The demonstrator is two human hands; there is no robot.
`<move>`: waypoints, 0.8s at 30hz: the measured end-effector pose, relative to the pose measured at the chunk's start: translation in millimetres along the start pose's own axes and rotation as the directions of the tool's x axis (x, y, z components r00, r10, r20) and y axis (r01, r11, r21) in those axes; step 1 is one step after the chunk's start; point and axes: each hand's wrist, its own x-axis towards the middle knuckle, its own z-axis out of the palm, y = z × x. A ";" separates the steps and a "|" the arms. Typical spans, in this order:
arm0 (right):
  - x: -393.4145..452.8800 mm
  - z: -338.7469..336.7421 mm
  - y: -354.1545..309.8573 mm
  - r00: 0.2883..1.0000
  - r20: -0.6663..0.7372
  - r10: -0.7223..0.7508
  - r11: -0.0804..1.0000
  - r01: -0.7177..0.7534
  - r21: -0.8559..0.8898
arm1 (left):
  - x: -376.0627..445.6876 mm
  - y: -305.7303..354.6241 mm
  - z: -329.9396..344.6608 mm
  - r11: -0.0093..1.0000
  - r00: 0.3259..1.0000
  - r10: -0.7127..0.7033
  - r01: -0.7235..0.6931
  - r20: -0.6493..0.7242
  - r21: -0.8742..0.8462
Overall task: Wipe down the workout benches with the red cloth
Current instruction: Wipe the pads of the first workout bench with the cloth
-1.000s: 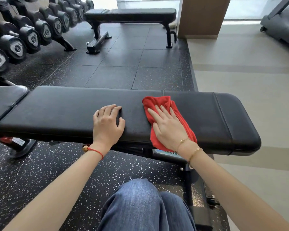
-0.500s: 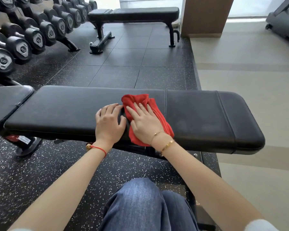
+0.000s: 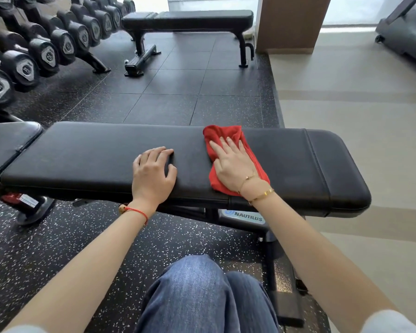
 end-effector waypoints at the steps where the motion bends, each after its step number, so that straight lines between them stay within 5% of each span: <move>1: -14.4 0.7 1.3 1.000 -0.023 -0.021 1.000 0.021 -0.003 | 0.1 -0.5 -0.1 1.000 1.000 0.004 -0.004 0.007 0.001; 6: -52.7 0.0 17.1 0.997 -0.069 -0.023 1.000 0.022 -0.002 | 2.9 -3.8 -0.6 1.000 0.997 0.019 -0.020 0.077 0.013; 12: 11.2 -18.5 46.8 0.970 0.004 0.243 0.970 -0.243 0.005 | 2.3 27.2 -1.9 0.999 0.993 0.027 -0.024 0.116 -0.030; 20: -63.2 -12.8 46.9 0.987 -0.089 0.131 0.990 -0.135 -0.040 | -2.0 110.3 24.8 0.985 0.971 0.169 -0.161 0.168 -0.058; 24: -98.3 -18.4 79.3 0.963 -0.143 0.229 0.971 -0.237 -0.036 | -7.5 115.5 33.3 0.985 0.972 0.173 -0.170 0.161 -0.032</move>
